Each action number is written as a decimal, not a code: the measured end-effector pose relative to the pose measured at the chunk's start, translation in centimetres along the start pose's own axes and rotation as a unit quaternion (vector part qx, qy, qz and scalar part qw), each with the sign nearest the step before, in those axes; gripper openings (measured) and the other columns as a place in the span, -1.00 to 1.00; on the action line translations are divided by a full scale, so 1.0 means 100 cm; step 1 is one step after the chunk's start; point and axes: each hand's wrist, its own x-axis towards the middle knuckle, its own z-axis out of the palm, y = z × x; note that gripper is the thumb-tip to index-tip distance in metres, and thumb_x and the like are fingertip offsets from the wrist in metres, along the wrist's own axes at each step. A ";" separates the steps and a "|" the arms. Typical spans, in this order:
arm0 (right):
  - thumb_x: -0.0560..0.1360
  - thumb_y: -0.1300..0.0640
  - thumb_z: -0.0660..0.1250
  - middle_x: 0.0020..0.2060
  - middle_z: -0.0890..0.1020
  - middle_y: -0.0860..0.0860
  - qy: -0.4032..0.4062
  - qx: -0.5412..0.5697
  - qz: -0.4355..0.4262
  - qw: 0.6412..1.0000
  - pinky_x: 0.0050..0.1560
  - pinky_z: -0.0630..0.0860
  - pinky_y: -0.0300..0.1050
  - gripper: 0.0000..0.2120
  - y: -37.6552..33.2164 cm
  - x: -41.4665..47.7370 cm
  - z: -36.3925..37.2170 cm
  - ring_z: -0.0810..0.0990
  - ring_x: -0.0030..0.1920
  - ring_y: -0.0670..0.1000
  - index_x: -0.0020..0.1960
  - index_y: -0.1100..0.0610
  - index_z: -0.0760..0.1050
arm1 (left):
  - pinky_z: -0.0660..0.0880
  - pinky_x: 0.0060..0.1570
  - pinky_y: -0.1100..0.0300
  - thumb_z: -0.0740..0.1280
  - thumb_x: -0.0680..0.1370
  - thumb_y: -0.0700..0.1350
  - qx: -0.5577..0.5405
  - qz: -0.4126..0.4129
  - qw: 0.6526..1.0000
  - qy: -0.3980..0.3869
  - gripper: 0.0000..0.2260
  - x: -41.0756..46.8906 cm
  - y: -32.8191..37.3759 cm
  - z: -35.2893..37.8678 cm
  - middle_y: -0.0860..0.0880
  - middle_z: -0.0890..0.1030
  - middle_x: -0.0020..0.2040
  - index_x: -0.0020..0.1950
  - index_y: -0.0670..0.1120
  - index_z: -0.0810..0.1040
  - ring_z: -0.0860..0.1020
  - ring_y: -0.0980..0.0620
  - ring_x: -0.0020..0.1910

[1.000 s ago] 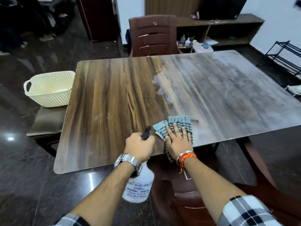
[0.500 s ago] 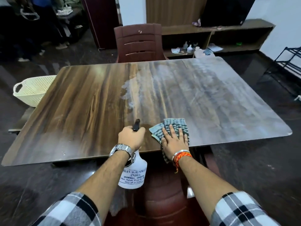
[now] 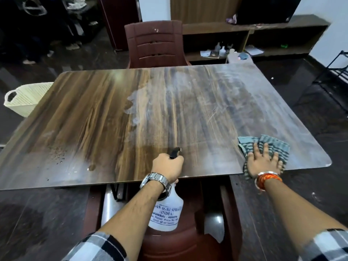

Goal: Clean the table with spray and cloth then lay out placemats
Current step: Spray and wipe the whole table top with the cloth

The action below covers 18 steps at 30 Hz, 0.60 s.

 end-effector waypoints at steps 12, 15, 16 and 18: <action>0.41 -0.11 -0.36 0.53 0.11 0.04 -0.114 -0.071 -0.425 0.895 0.49 -0.22 0.13 -0.24 -0.122 -0.066 0.020 -0.12 0.53 0.16 0.51 0.09 0.15 | 0.46 -0.18 0.12 0.33 0.50 0.00 0.023 0.020 0.996 0.082 -0.72 0.016 0.072 0.073 -0.16 0.68 -0.26 -0.33 -0.14 0.57 0.63 -0.22 -0.14; 0.46 -0.07 -0.26 0.54 0.05 0.07 -0.097 -0.051 -0.413 0.904 0.49 -0.22 0.10 -0.32 -0.091 -0.036 0.010 -0.12 0.53 0.13 0.52 0.11 0.12 | 0.51 -0.11 0.08 0.33 0.46 0.06 0.029 0.008 0.996 0.080 -0.70 0.011 0.094 0.113 -0.15 0.72 -0.22 -0.29 -0.16 0.62 0.65 -0.20 -0.11; 0.50 -0.08 -0.14 0.55 0.03 0.01 -0.066 -0.024 -0.378 0.923 0.48 -0.21 0.15 -0.39 -0.070 -0.019 0.006 -0.11 0.53 0.15 0.52 0.02 0.12 | 0.57 -0.10 0.07 0.33 0.41 0.10 0.022 -0.001 0.996 0.082 -0.68 0.009 0.100 0.129 -0.14 0.72 -0.24 -0.27 -0.16 0.64 0.67 -0.20 -0.14; 0.52 -0.15 -0.01 0.54 0.02 -0.10 -0.020 0.004 -0.295 0.955 0.45 -0.19 0.19 -0.44 -0.017 0.023 -0.005 -0.07 0.52 0.18 0.51 -0.18 0.06 | 0.66 -0.17 0.00 0.33 0.37 0.11 -0.001 -0.024 0.996 0.087 -0.68 0.005 0.112 0.156 -0.13 0.71 -0.27 -0.26 -0.15 0.63 0.69 -0.18 -0.32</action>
